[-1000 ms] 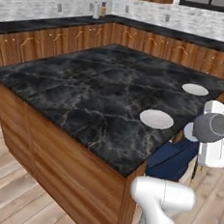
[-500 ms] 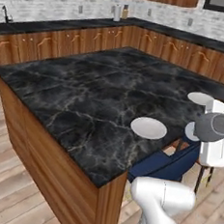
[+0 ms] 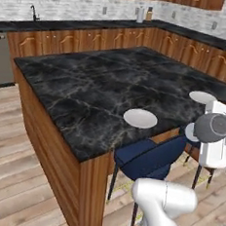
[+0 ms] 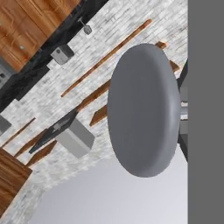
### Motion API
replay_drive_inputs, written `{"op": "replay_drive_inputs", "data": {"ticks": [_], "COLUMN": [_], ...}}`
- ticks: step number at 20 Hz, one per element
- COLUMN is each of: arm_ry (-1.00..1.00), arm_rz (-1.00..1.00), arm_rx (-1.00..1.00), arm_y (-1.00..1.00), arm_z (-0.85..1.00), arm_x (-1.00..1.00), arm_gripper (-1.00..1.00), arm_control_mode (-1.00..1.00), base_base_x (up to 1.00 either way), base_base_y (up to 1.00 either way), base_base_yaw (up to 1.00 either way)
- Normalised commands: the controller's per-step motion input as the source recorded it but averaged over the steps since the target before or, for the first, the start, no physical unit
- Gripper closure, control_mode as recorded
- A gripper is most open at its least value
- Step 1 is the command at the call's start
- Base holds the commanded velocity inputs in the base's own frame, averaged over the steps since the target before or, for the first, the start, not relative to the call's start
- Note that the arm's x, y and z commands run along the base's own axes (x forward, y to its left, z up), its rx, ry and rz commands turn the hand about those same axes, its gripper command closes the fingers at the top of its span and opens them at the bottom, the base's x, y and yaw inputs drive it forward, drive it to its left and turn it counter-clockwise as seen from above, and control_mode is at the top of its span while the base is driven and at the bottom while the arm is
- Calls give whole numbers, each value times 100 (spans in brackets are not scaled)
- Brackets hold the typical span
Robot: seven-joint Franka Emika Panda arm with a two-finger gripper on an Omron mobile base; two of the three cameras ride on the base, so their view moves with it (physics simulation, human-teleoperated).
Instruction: Retrieve the wine glasses from the counter and place one next to each plate.
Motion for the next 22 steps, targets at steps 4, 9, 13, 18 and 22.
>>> {"op": "replay_drive_inputs", "data": {"ticks": [4, 9, 13, 18, 22], "arm_ry": [0, 0, 0, 0, 0], "arm_rz": [0, 0, 0, 0, 0], "arm_rx": [0, 0, 0, 0, 0], "arm_y": [0, 0, 0, 0, 0], "arm_z": [0, 0, 0, 0, 0], "arm_x": [0, 0, 0, 0, 0], "arm_gripper": [100, 100, 100, 100, 100], "arm_control_mode": [100, 100, 100, 100, 100], "base_base_x": [-15, 55, 75, 90, 90], "base_base_y": [-100, -96, -78, -54, -6], "base_base_yaw": [44, 31, 39, 46, 20]}}
